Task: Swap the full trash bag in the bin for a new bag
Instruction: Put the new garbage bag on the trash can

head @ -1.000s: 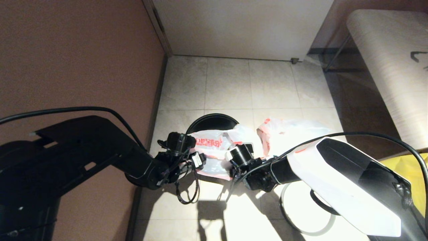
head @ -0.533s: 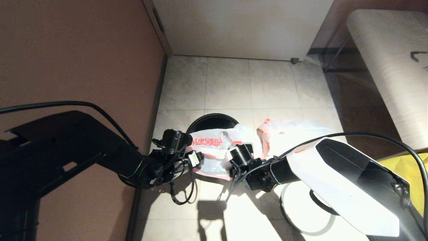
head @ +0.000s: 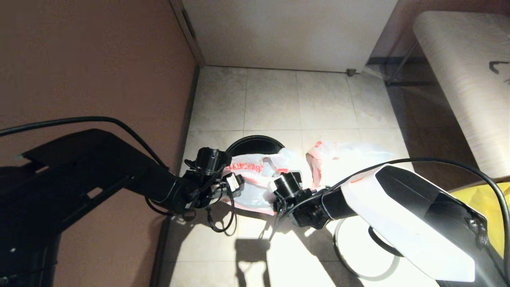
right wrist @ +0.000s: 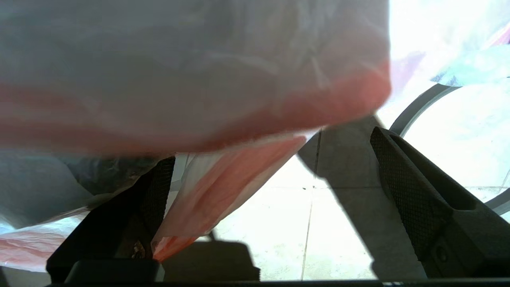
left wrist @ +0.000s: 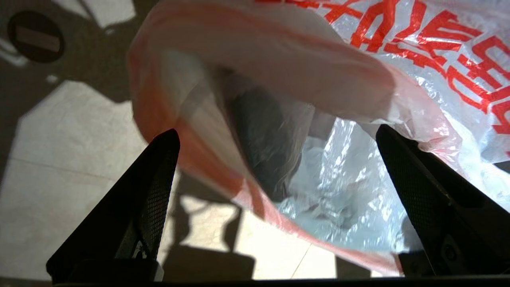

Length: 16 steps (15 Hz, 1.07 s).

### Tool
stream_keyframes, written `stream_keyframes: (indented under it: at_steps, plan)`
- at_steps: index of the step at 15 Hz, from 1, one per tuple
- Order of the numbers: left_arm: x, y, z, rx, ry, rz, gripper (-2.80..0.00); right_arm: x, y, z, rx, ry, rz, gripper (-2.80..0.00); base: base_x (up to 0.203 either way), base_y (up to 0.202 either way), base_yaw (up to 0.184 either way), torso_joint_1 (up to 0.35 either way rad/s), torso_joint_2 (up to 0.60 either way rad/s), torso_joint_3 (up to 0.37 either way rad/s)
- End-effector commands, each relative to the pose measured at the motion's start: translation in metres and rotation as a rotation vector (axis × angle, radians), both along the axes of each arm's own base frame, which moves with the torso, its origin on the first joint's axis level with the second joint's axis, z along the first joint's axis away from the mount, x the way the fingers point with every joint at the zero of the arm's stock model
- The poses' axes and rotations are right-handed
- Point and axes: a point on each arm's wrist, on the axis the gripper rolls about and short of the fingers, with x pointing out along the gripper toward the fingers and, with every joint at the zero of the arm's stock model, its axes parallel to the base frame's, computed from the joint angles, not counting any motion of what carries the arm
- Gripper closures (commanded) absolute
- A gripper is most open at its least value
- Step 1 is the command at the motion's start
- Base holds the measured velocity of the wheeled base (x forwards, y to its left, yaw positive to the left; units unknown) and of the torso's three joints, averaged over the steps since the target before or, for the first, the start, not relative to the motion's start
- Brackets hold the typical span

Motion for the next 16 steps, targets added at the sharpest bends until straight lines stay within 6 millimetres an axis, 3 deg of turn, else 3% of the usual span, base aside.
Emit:
stream_keyframes:
  at_steps: [1,4,9,10,12,16]
  plan:
    - [0.011,-0.004,-0.009,-0.001,-0.001,0.010,-2.80,0.000,0.000,-0.001,0.000,-0.001,-0.003,-2.80,0.000,0.000,0.000,0.000,0.00,0.000]
    - [0.026,-0.009,-0.021,0.008,-0.010,0.027,-2.80,0.000,0.000,0.000,0.002,-0.003,-0.003,-2.80,0.000,0.000,0.000,0.000,0.00,0.000]
    - [0.030,-0.003,-0.030,0.014,0.007,0.053,-2.80,0.001,0.001,0.001,0.004,-0.007,-0.002,-2.80,0.000,0.000,0.000,0.000,0.00,0.000]
    - [0.031,-0.002,-0.032,0.018,0.006,0.058,0.00,0.001,0.001,0.002,0.005,-0.008,-0.003,-2.80,0.000,0.000,0.000,0.000,0.00,0.000]
    - [0.041,0.003,-0.040,0.025,0.005,0.086,0.00,0.000,0.001,0.003,0.005,-0.008,-0.001,-2.80,0.000,0.000,0.000,0.000,0.00,0.000]
    - [0.045,0.009,-0.039,0.026,-0.006,0.112,0.00,-0.002,0.003,0.002,0.003,-0.005,0.005,-2.80,0.000,0.000,0.000,0.000,0.00,0.000]
